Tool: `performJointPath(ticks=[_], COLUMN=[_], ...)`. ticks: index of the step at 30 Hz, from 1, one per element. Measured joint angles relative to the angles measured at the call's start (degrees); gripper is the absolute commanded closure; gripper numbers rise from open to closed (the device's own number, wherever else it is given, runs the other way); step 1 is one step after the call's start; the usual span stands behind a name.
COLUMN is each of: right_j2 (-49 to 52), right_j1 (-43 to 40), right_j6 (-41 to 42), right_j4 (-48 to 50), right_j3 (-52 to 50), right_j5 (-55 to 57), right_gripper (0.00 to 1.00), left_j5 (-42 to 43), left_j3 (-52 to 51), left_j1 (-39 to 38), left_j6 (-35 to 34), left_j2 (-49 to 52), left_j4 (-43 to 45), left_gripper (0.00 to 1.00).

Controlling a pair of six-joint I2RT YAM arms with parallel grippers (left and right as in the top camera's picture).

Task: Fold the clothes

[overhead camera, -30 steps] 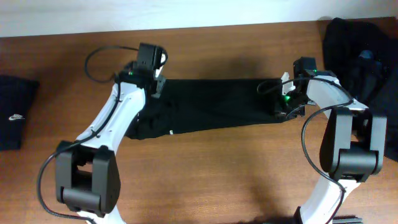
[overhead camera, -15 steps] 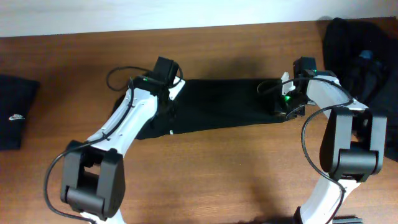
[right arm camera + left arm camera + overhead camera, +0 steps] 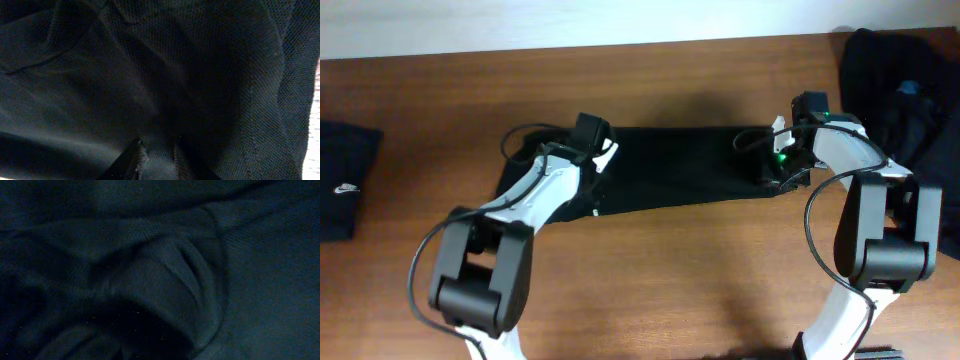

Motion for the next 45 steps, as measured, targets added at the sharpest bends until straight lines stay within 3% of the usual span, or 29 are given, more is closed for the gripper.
performJointPath(ticks=[5,12,26,37,45], right_j2=[0.0,0.0,0.0,-0.07,-0.07], right_j1=[0.0,0.0,0.0,0.22,0.22], right_j6=[-0.02,-0.02,-0.07,-0.04,-0.07], right_j4=[-0.07,-0.09,-0.15,-0.17,-0.17], right_j3=[0.0,0.0,0.0,0.02,0.0], right_j5=[0.0,0.02,0.17,0.0,0.0], right_gripper=[0.72,0.73,0.69,0.67,0.67], left_j5=[-3.26,-5.66,-6.38,3.06,5.84], left_j3=[-0.07,3.48,7.04,26.91,28.79], left_j1=[-0.2,0.39,7.65,11.58,6.34], left_j6=[-0.02,0.0,-0.02,-4.59,-7.08], left_j2=[0.87,0.9,0.9,0.48,-1.4], left_j4=[3.89,2.54,2.56,-15.56,-22.23], left_gripper=[1.0,1.0,0.99,0.99,1.0])
